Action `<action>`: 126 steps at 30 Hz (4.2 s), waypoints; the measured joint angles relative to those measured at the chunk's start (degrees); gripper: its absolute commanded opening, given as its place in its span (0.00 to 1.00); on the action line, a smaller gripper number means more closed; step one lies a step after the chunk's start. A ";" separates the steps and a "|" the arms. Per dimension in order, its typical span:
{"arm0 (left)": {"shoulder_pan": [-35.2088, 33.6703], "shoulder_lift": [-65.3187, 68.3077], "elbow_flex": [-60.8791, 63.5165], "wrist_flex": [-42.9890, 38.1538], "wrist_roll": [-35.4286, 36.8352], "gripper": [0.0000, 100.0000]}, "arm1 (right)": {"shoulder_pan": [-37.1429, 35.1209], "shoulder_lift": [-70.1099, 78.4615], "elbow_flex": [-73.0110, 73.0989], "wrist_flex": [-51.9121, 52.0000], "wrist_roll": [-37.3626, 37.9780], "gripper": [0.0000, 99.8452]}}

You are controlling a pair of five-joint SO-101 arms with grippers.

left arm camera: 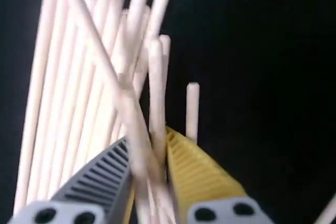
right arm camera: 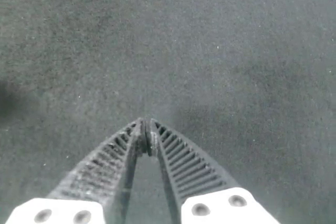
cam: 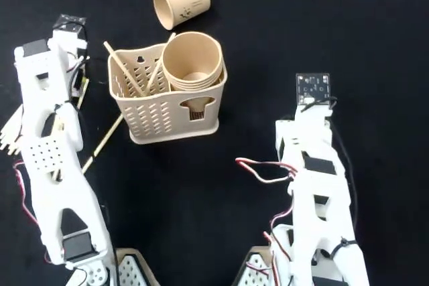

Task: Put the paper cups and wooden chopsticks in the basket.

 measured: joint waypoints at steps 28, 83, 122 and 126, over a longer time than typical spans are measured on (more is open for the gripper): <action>-0.09 0.35 -39.65 17.85 14.24 0.03 | 0.00 0.00 0.00 0.00 0.00 0.01; 20.22 -66.81 -36.13 17.93 39.91 0.03 | 0.00 0.00 0.00 0.00 0.00 0.01; 21.80 -29.98 -41.05 10.81 44.13 0.03 | 0.00 0.00 0.00 0.00 0.00 0.01; 21.71 -26.55 -41.05 9.85 44.13 0.03 | 0.00 0.00 0.00 0.00 0.00 0.01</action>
